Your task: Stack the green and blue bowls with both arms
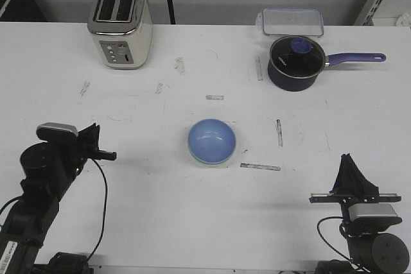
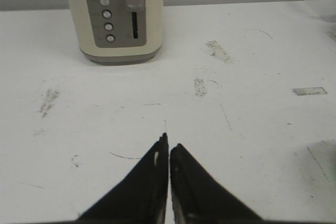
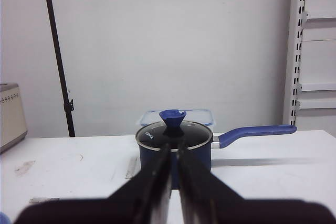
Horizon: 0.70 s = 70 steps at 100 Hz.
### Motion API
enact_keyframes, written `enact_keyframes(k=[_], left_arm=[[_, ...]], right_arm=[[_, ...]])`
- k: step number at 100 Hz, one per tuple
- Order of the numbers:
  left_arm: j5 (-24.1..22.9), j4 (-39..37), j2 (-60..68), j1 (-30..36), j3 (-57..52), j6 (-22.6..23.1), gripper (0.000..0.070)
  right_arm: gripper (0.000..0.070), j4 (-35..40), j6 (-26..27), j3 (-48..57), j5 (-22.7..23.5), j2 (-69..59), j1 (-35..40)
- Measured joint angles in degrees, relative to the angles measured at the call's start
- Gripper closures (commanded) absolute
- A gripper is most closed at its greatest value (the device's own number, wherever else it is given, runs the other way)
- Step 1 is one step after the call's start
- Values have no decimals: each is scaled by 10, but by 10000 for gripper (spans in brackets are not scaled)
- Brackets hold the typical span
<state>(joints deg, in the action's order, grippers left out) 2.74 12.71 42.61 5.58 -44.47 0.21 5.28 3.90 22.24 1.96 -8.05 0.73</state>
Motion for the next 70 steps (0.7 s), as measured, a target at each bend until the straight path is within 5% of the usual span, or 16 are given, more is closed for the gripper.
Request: enact_keyframes(k=[41,70], left_arm=[[1,-125,-174,-8,154,24,699],[1,-130,-285,-8,225,-19,698]], right_arm=[[688,0,0,0,0,0,0],[688,0,0,0,0,0,0]])
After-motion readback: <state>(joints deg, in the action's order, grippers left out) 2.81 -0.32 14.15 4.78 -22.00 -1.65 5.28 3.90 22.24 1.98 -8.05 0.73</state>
